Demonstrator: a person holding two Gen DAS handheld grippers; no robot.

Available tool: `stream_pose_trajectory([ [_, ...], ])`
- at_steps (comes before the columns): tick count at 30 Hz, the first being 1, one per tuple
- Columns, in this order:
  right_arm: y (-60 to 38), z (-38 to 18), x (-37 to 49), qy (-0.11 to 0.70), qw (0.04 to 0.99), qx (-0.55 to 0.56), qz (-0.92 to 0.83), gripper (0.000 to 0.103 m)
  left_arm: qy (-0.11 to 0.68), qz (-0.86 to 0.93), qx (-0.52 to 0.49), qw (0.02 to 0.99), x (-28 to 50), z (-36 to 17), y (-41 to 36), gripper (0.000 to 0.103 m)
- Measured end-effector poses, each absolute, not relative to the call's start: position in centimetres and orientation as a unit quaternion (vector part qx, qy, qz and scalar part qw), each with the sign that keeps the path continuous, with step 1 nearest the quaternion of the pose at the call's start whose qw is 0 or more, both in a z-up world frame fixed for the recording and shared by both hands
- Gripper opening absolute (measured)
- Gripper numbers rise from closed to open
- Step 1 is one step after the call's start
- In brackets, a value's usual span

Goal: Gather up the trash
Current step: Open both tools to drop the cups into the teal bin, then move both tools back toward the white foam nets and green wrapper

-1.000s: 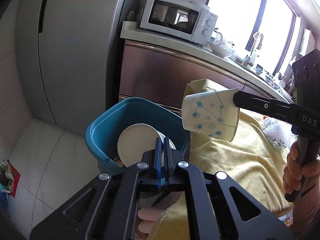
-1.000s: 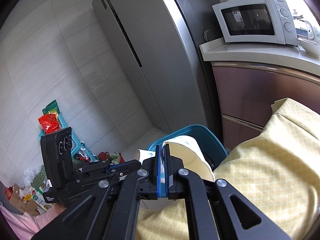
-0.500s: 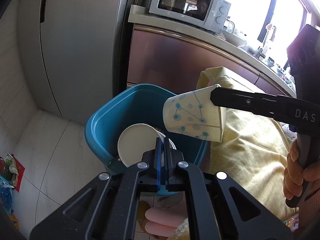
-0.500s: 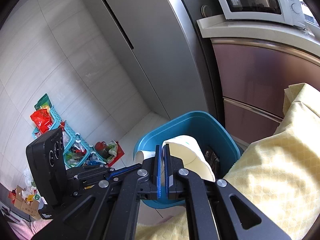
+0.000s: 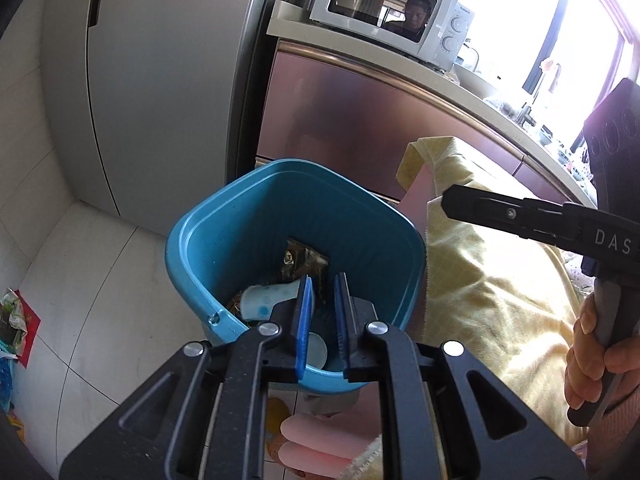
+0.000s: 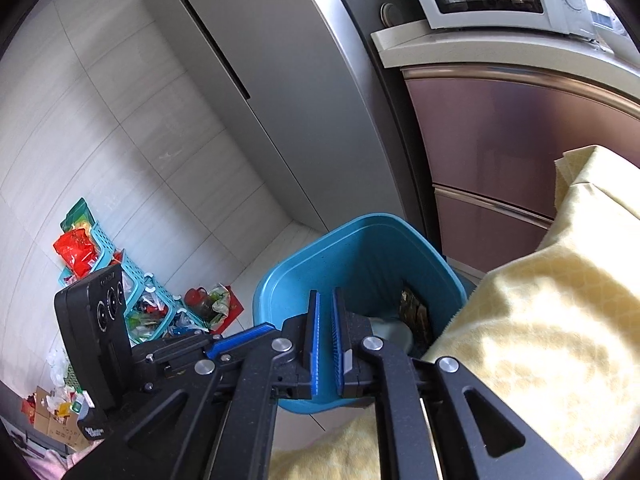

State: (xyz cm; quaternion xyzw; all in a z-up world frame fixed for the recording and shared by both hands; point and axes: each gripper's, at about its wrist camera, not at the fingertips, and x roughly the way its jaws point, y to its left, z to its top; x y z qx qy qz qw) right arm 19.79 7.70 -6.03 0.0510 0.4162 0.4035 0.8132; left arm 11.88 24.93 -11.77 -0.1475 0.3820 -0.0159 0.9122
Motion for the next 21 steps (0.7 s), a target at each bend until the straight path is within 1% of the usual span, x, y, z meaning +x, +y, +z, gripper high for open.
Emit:
stream_pose_trajectory([
  [4,6.3,-5.4,19.0,0.406,0.818,0.051,0.405,0.013,0.371,-0.008,-0.147,0.917,10.5,-11.1,25.2,0.017],
  [9,4.4,-4.7,17.8,0.397,0.821,0.057,0.407,0.017,0.362,0.002,-0.149,0.92,9.0,-10.4,25.5,0.021],
  [13,2.8,-4.1,16.7,0.387,0.825,0.058,0.407,0.02,0.359,0.01,-0.144,0.922,7.9,-10.1,25.6,0.028],
  [20,-0.5,-3.4,14.0,0.368,0.838,0.06,0.398,0.022,0.354,-0.008,-0.152,0.923,6.6,-9.8,25.2,0.028],
  [21,-1.1,-3.3,13.4,0.362,0.842,0.059,0.396,0.025,0.351,-0.018,-0.151,0.924,6.4,-9.5,24.7,0.029],
])
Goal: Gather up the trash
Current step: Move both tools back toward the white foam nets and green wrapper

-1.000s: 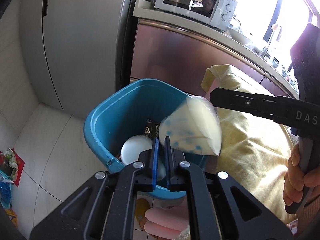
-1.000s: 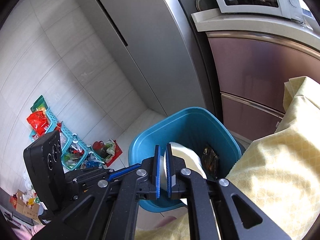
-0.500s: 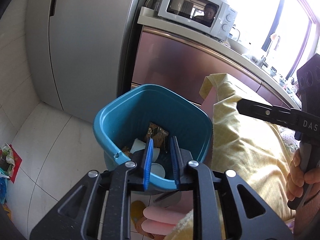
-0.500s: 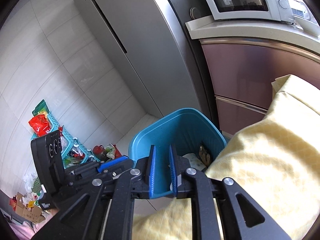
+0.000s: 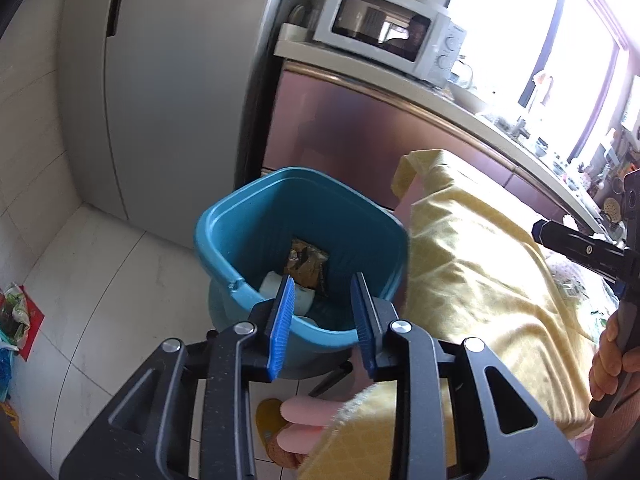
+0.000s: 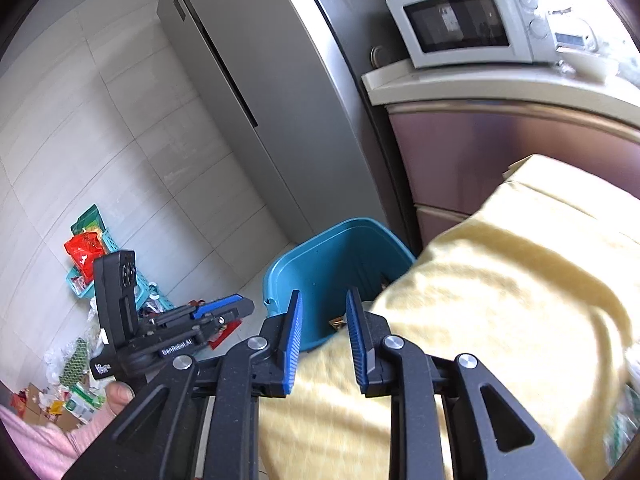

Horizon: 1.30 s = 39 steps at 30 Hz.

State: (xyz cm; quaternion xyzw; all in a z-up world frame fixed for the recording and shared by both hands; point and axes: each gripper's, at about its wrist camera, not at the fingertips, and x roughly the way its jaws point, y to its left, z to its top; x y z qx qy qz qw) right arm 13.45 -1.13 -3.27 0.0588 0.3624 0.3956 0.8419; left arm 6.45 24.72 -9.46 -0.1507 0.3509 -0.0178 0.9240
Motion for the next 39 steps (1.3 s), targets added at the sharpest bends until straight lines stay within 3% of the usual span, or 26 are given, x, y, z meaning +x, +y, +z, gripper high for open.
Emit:
stream_pose_trajectory([
  [3,-3.2,-3.0,11.9,0.352,0.852,0.066,0.381,0.032,0.34,-0.049,-0.146,0.928,5.8,-8.6,23.1,0.031],
  [15,-14.4,-2.9,7.2,0.317,0.905,0.097,0.268,0.033,0.316,-0.202,-0.072,0.924,5.4,-5.6,11.6,0.04],
  [27,-25.6,-4.0,4.6,0.304,0.937,0.134,0.111,0.034,0.336,-0.304,-0.029,0.891,8.6,-5.6,0.1,0.048],
  [30,-28.3,-4.4,3.6,0.301,0.939,0.147,0.075,0.04,0.345,-0.32,-0.023,0.882,9.5,-5.8,-2.1,0.051],
  [39,-32.6,-7.1,1.8,0.321,0.929,0.183,0.028,0.04,0.377,-0.326,-0.029,0.866,12.4,-6.8,-5.1,0.054],
])
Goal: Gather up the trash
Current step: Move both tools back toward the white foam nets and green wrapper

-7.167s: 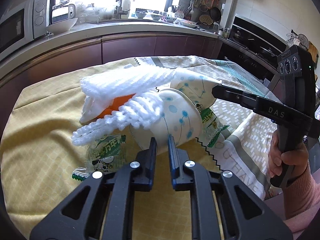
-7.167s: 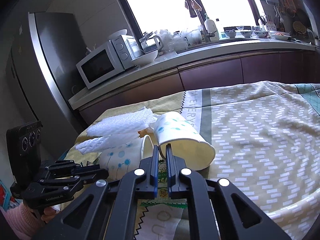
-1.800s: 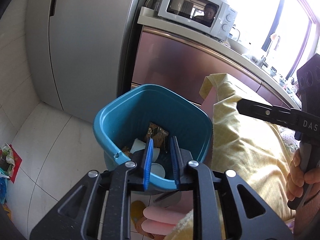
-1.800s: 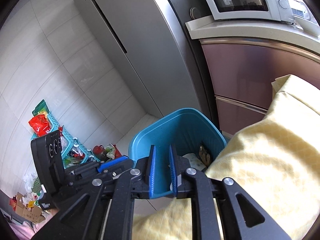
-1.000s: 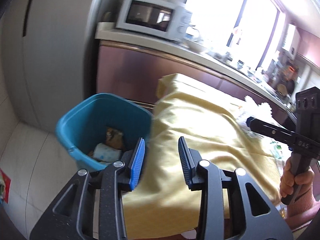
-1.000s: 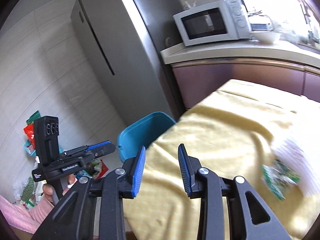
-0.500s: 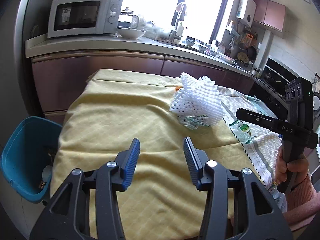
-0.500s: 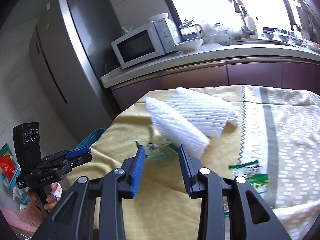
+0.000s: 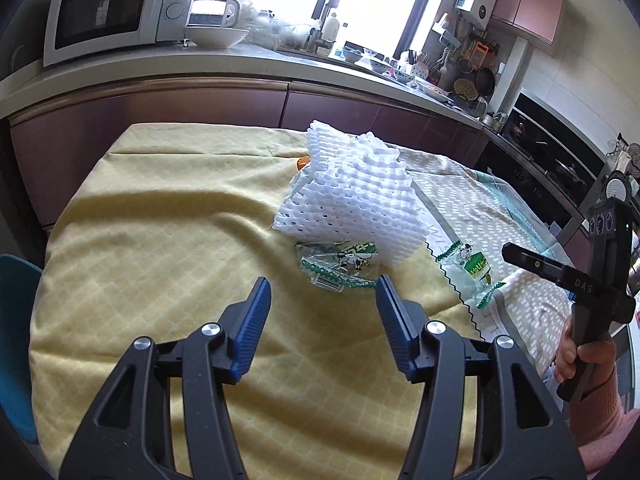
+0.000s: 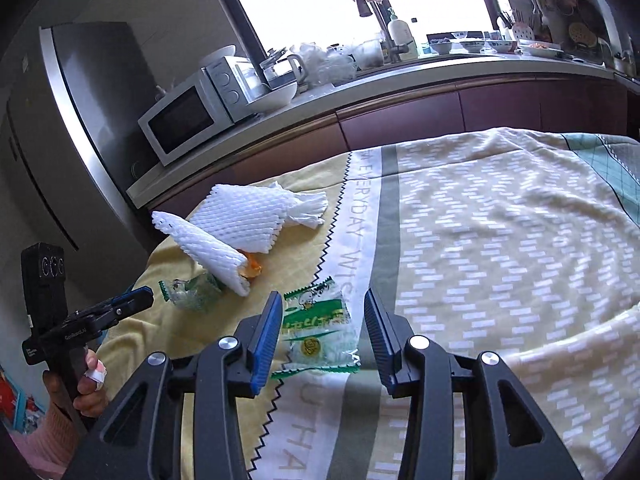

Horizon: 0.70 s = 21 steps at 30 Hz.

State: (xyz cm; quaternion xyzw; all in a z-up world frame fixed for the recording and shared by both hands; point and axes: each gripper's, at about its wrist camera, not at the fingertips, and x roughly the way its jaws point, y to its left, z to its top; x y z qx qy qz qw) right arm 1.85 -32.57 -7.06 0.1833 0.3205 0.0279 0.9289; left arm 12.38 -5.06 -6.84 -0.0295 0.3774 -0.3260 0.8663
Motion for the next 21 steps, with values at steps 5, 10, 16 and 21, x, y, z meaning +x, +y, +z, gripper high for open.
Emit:
stream_pose_trajectory([
  [5,-32.7,-8.4,1.8,0.335,0.92,0.2,0.04,0.043,0.401,-0.325,-0.041,0.856,13.6,-7.7,-5.9,0.053],
  [10,-32.7,-9.4,2.0,0.343,0.914,0.21,0.048,0.045,0.413,-0.326,-0.046,0.849,14.1,-8.2,-6.6,0.041],
  [16,-32.5,-9.6,1.8,0.343,0.913,0.212,0.06,0.039,0.422,-0.334,-0.044,0.842,13.8,-8.5,-7.4,0.026],
  [21,-32.1,-9.6,1.6,0.343,0.913,0.21,0.064,0.023,0.423,-0.333,-0.044,0.841,13.5,-8.6,-7.6,0.025],
])
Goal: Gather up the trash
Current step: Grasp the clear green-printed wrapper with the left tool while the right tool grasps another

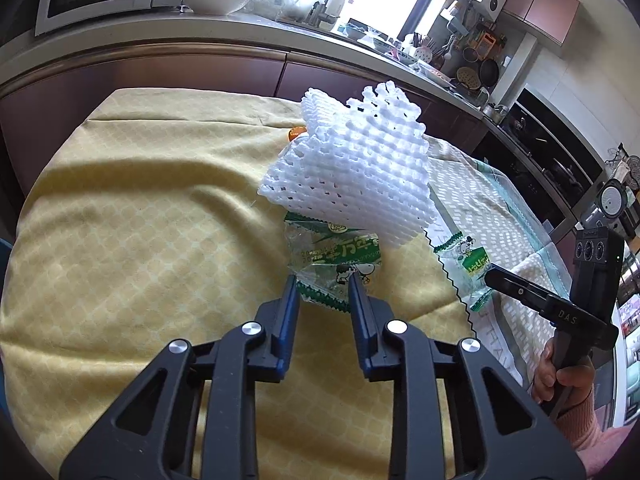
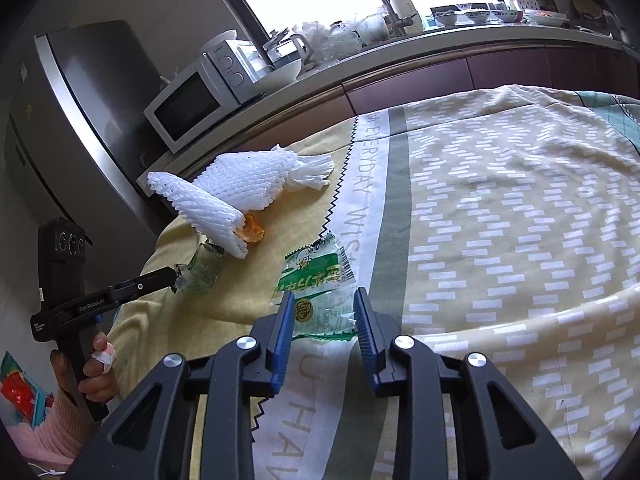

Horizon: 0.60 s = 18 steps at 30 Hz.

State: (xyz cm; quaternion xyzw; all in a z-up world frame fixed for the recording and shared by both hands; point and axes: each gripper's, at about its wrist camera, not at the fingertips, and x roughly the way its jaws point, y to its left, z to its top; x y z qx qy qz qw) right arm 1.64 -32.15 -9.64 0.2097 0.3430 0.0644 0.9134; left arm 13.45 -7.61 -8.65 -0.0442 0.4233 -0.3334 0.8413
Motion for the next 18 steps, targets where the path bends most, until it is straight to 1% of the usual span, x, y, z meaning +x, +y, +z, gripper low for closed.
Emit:
stream_pose_trajectory([
  [6,-31.4,-9.3,1.2,0.34,0.916,0.198,0.076,0.012,0.416,-0.341,-0.049,0.841,12.7,-8.0,-7.1,0.023],
  [18,-29.2,-6.9,1.0,0.32,0.924,0.176,0.113,0.011,0.386,-0.343,-0.044,0.855,9.3,-6.0,-3.7,0.023],
])
